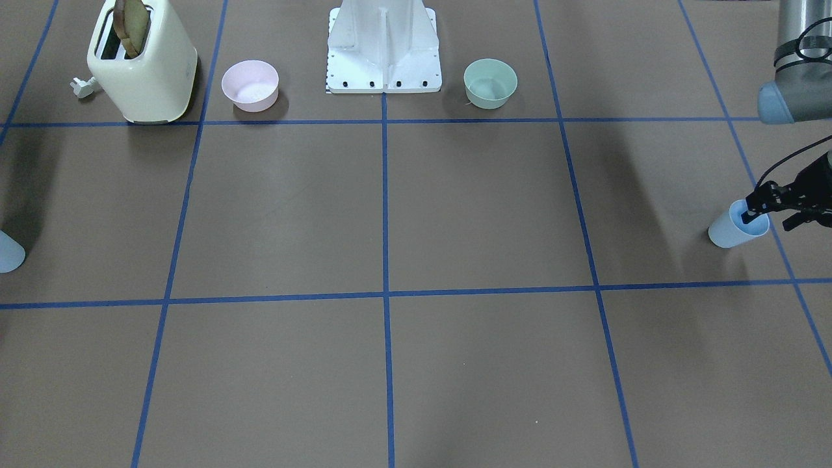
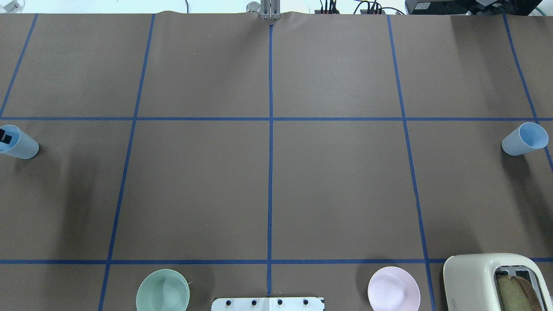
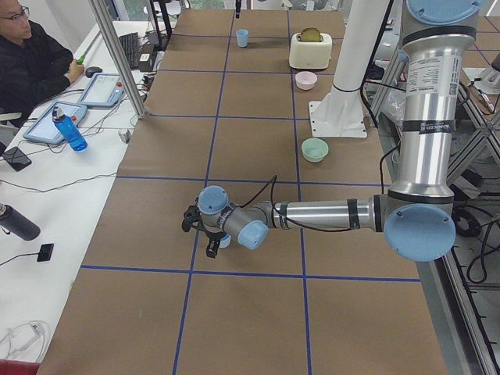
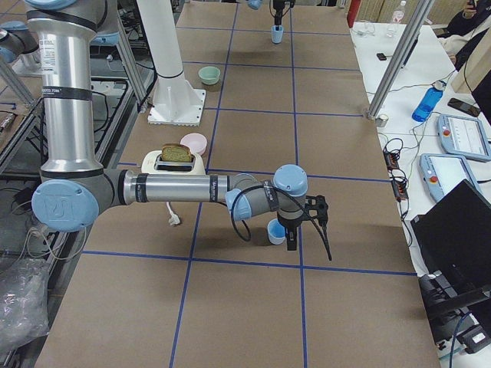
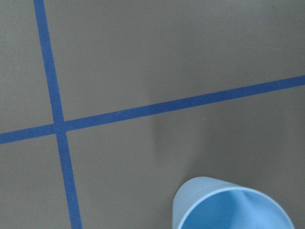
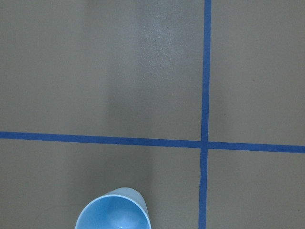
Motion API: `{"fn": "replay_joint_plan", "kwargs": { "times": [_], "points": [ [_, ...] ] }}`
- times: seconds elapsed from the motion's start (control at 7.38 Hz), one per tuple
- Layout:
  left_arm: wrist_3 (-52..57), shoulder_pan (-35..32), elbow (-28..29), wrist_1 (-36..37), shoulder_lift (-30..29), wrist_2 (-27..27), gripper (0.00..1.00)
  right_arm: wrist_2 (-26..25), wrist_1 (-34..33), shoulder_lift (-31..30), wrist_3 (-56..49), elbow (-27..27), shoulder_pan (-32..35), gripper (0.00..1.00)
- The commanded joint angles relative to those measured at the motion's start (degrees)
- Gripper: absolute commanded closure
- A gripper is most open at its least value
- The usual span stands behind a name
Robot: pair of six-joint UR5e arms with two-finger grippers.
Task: Stack blue cups with both arms
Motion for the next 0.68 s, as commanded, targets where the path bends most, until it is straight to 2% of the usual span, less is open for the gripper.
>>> {"fn": "replay_joint_plan", "kwargs": {
  "times": [0.0,0.14,0.27,0.54],
  "points": [
    [-0.1,0.1,0.0,0.0,-0.1,0.0,0.71,0.0,0.0,0.2,0.0,0.0,0.0,0.0],
    [-0.1,0.3,0.1,0.0,-0.1,0.0,0.9,0.0,0.0,0.2,0.0,0.0,0.0,0.0],
    [-0.1,0.4,0.1,0.0,-0.1,0.0,1.0,0.0,0.0,0.2,0.0,0.0,0.0,0.0],
    [0.0,0.4,0.0,0.0,-0.3,0.0,1.0,0.0,0.0,0.2,0.0,-0.4,0.0,0.0]
  ]
}}
